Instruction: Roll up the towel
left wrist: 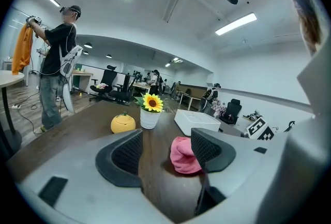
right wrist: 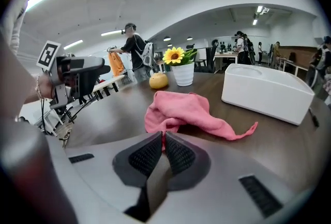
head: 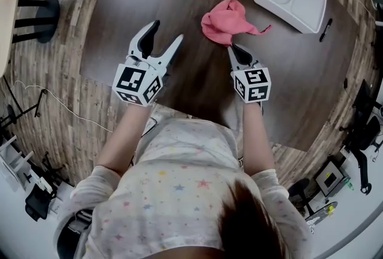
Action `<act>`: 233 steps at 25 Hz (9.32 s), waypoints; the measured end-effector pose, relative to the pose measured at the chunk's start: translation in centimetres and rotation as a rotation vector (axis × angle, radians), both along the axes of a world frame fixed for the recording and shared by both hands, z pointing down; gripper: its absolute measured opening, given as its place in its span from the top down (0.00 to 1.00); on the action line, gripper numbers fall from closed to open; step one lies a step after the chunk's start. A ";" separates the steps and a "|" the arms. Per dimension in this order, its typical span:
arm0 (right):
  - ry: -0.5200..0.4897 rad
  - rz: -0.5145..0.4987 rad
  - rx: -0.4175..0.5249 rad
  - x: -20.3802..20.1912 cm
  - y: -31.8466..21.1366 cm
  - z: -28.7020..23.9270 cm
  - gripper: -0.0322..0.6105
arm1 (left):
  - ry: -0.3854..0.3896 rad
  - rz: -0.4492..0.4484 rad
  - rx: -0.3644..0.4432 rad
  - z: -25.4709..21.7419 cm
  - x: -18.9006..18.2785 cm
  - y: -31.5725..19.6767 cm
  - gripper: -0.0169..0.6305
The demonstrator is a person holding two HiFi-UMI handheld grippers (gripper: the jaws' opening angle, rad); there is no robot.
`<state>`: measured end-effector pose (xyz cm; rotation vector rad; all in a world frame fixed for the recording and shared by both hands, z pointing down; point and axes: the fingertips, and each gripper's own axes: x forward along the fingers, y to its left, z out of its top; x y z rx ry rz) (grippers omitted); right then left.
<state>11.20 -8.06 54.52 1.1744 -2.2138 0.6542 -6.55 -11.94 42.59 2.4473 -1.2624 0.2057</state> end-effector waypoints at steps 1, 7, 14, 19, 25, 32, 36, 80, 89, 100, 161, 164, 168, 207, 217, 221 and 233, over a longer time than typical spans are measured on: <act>-0.012 0.004 0.009 0.1 -0.1 -0.8 0.92 | -0.005 0.012 0.003 0.0 0.2 0.1 0.55; -0.097 0.027 0.063 0.4 -1.2 -6.6 0.92 | -0.041 0.134 0.019 0.4 2.8 1.4 0.55; -0.143 0.023 0.169 0.0 -2.5 -13.5 0.93 | -0.068 0.288 0.017 1.1 6.6 3.4 0.55; -0.145 0.002 0.251 -0.5 -2.6 -18.1 0.93 | -0.060 0.343 0.011 1.1 8.1 4.0 0.55; -0.133 -0.035 0.339 -0.8 -1.7 -22.9 0.93 | -0.034 0.383 0.032 -0.5 9.2 3.9 0.55; -0.141 -0.057 0.418 -1.0 -0.1 -27.2 0.93 | 0.066 0.414 0.098 -5.0 9.8 3.7 0.59; -0.145 -0.077 0.443 -1.2 1.1 -28.7 0.93 | 0.130 0.442 0.118 -7.2 9.8 3.9 0.76; -0.234 -0.098 0.451 0.9 2.7 -31.3 0.93 | 0.055 0.617 0.196 -8.3 13.4 4.8 0.83; -0.266 -0.113 0.450 0.5 2.3 -31.8 0.93 | -0.003 0.639 0.213 -7.7 14.4 4.2 0.88; -0.186 -0.088 0.419 3.1 1.6 -29.6 0.93 | -0.014 0.620 0.229 -9.5 11.1 2.8 0.95; -0.006 0.120 -0.072 11.8 2.5 -3.1 0.92 | -0.554 0.843 -0.135 15.9 20.8 9.6 0.89; -0.008 0.128 -0.086 12.0 2.8 -2.6 0.88 | -0.511 0.848 -0.157 15.2 20.0 9.2 0.91; -0.037 0.156 -0.098 12.3 3.4 -2.1 0.81 | -0.445 0.840 -0.174 13.7 19.1 8.8 0.92; 0.436 0.043 -0.174 14.6 10.2 2.4 0.91 | -0.366 0.643 -0.225 10.6 10.1 7.2 0.93; 0.257 0.079 -0.182 12.3 10.8 2.2 0.86 | -0.352 0.580 -0.246 10.5 6.9 8.3 0.93; 0.287 -0.004 -0.198 9.8 11.0 3.6 0.85 | -0.339 0.558 -0.228 9.7 6.4 8.3 0.93; 0.256 -0.012 -0.041 10.0 7.0 -2.9 0.94 | -0.296 0.515 -0.124 5.5 6.1 6.4 0.93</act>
